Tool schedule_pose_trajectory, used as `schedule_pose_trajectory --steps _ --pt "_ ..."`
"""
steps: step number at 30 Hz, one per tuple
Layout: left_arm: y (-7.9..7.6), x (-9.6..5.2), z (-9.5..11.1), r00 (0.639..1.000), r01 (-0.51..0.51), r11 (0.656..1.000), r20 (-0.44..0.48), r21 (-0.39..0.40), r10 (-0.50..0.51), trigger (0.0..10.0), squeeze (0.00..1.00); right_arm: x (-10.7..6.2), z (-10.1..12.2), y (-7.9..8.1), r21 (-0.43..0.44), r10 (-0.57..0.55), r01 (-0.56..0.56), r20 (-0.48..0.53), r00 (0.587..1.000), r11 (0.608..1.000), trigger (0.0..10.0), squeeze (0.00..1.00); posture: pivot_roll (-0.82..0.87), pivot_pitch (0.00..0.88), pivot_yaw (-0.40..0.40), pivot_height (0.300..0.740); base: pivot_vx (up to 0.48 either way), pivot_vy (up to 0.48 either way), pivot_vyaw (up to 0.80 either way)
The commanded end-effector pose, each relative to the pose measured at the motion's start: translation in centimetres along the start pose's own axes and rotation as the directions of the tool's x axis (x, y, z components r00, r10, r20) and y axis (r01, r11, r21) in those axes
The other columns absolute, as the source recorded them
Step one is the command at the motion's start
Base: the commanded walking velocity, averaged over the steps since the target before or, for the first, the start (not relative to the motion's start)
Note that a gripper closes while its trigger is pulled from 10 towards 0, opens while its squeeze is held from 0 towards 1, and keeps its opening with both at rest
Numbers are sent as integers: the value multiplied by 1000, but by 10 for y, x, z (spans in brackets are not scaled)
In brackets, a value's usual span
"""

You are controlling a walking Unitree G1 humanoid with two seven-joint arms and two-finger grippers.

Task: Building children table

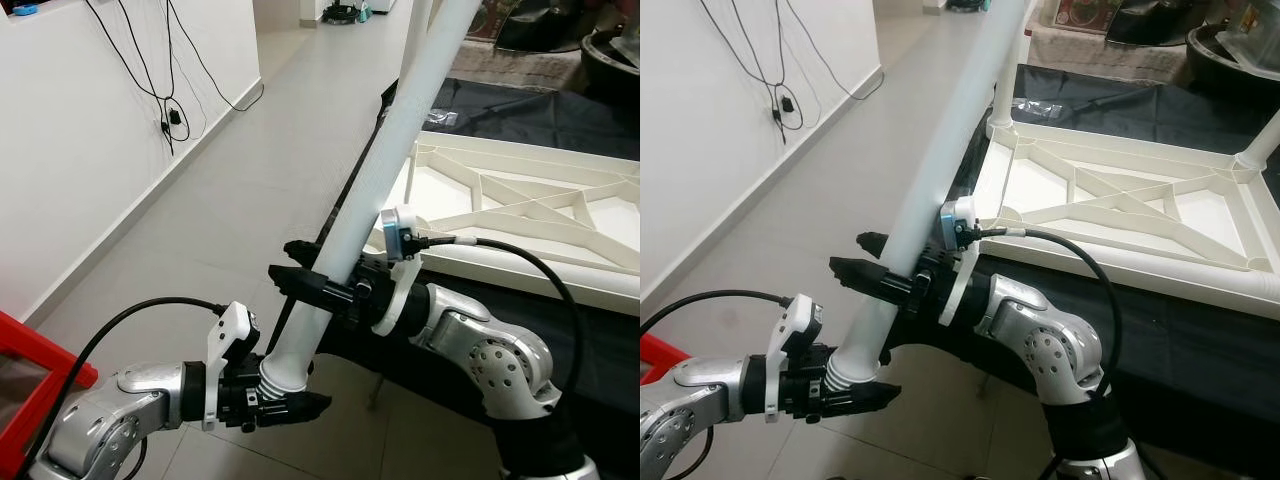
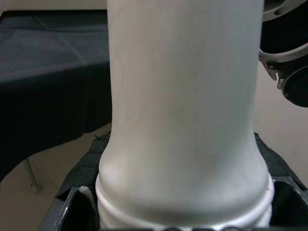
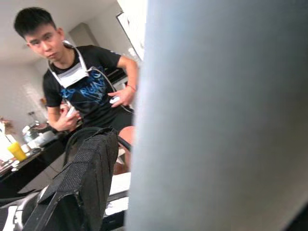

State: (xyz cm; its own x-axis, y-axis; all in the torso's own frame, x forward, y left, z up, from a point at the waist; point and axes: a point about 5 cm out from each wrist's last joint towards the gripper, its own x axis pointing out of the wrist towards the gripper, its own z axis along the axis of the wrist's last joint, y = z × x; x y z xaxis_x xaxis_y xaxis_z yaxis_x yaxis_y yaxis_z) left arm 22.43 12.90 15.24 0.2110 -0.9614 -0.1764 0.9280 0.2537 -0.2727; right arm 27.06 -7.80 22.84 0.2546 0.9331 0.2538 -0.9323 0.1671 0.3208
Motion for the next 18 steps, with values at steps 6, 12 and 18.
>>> schedule_pose_trajectory --steps 6,12,18 --pt "-8 2 -5 999 44 999 -24 -7 -44 10000 0 3 -5 9 18 52 -52 -31 998 998 10000 0 63 150 -13 740 0 0 0" --pt "-8 2 -6 999 43 999 -22 -9 -43 10000 0 4 -8 11 28 72 -71 -44 996 997 9804 0 58 146 -12 740 0 0 0" --pt "-7 1 -7 999 43 999 -27 -13 -43 10000 0 3 -10 14 43 99 -97 -55 994 994 0 0 58 138 -10 740 0 0 0"
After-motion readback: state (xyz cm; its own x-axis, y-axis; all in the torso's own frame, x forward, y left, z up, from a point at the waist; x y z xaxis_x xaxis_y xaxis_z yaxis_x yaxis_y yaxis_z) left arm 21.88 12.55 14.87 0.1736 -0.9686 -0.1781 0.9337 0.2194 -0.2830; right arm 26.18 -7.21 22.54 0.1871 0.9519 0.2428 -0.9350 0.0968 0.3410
